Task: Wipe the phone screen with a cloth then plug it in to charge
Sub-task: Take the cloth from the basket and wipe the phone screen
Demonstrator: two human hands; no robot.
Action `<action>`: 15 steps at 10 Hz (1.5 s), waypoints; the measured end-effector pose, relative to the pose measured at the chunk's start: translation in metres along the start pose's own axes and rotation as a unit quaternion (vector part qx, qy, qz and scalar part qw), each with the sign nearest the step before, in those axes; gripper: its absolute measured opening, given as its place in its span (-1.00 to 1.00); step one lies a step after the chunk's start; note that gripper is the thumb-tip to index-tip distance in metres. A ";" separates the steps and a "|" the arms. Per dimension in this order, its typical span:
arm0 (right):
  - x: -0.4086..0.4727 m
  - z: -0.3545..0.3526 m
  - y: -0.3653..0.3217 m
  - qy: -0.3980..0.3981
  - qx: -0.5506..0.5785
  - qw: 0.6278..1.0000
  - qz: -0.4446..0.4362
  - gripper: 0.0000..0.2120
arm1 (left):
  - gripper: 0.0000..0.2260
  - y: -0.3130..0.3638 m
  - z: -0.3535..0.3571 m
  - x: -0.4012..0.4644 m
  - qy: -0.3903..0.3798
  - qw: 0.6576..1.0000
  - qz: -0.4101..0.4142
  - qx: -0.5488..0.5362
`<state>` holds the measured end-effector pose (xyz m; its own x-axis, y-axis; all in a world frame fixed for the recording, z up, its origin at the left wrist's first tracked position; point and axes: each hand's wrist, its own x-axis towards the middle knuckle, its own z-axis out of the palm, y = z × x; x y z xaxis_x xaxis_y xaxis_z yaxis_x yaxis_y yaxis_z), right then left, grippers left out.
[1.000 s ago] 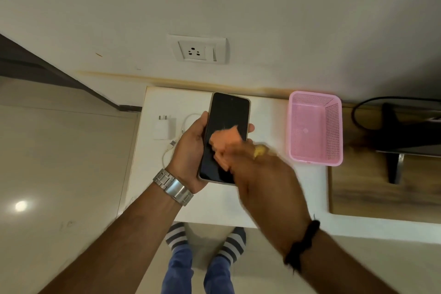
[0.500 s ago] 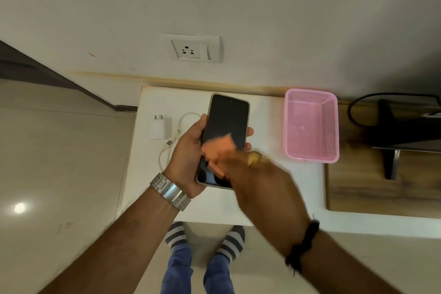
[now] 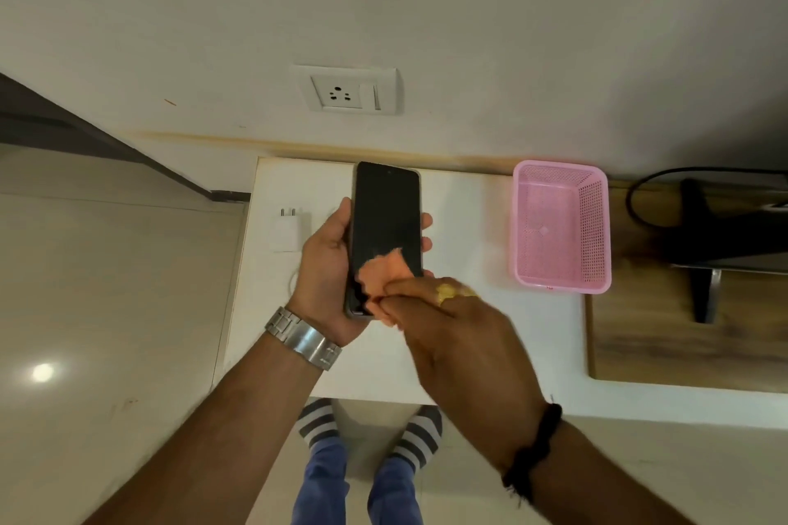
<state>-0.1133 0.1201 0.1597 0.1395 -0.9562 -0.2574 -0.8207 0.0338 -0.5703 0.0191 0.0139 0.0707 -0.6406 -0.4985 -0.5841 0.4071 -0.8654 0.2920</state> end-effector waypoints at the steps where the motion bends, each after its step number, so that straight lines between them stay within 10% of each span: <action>1: -0.005 0.007 -0.003 0.053 0.038 0.997 0.027 -0.59 | -0.39 -0.004 0.007 -0.004 0.016 0.999 0.024 0.025; 4: 0.054 -0.025 0.010 0.183 0.006 0.981 0.062 -0.64 | -0.57 -0.023 0.015 -0.014 0.003 0.999 -0.039 0.029; 5: 0.024 0.006 -0.011 0.042 0.100 0.993 0.036 -0.75 | -0.55 -0.016 0.011 -0.019 0.014 0.998 -0.035 0.043; 7: 0.072 -0.035 0.010 0.186 0.009 0.981 0.062 -0.74 | -0.55 -0.031 0.010 -0.021 0.042 0.997 -0.054 0.040; 15: 0.036 -0.023 0.009 0.123 -0.041 0.990 0.062 -0.74 | -0.45 -0.008 0.004 -0.015 0.039 0.997 -0.027 0.058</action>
<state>-0.1282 0.0797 0.1634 -0.0957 -0.9883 -0.1189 -0.8668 0.1414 -0.4783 0.0223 0.0284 0.0802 -0.6048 -0.4488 -0.6579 0.2919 -0.8935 0.3411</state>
